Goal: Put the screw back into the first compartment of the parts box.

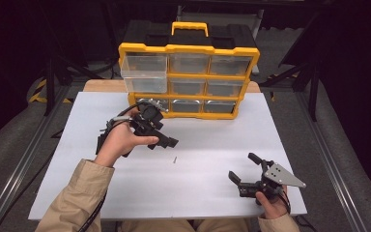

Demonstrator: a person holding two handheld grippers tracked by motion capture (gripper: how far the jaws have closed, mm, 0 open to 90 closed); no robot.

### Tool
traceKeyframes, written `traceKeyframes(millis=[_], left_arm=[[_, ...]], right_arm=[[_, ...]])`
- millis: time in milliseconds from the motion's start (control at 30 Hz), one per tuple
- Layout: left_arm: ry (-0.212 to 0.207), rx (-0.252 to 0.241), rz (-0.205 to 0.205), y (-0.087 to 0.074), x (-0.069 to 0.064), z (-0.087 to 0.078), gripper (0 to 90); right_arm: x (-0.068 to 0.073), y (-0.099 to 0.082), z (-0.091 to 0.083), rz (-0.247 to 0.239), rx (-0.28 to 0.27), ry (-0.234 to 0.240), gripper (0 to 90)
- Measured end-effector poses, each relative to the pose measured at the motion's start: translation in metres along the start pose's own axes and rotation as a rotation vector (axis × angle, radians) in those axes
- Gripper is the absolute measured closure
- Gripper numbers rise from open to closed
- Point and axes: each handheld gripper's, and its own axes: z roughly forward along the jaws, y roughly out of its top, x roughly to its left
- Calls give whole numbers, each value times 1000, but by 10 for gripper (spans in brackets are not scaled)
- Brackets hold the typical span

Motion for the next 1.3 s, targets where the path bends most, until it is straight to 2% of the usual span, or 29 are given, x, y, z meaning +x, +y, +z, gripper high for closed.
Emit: traceKeyframes(millis=[167,300,333,367,500,633,700,767,967,1067,1100,1133,1300], left_arm=[[-7,0,2,-10,-2,19,114],[7,3,7,-15,-3,31,114],[4,6,-8,-17,-4,33,113],[4,0,1,-19,-3,37,113],[26,-3,-6,-25,-2,49,122],[47,-11,-25,-33,-2,61,142],[44,-16,-43,-37,-2,66,159],[47,-27,-43,-39,-1,68,170],[69,-52,-59,-50,0,75,318],[83,-44,-64,-52,-1,78,402],[89,-39,-64,-54,-1,79,402],[87,-33,-74,-55,-2,80,442],[89,-40,-75,-59,-3,89,566]], right_arm=[[-1,0,0,-9,2,-1,20],[0,0,0,-3,-1,2,20],[0,0,0,-1,-1,1,20],[0,0,0,-1,0,1,20],[0,0,0,-3,-1,3,20],[0,0,0,-4,0,1,20],[0,0,-1,-2,-1,0,20],[0,0,-1,-3,0,0,20],[0,0,0,-3,-1,2,20],[0,0,0,-5,0,-1,20],[0,0,0,-5,0,-1,20],[0,0,0,-5,0,-1,20],[0,0,0,-2,0,2,21]])
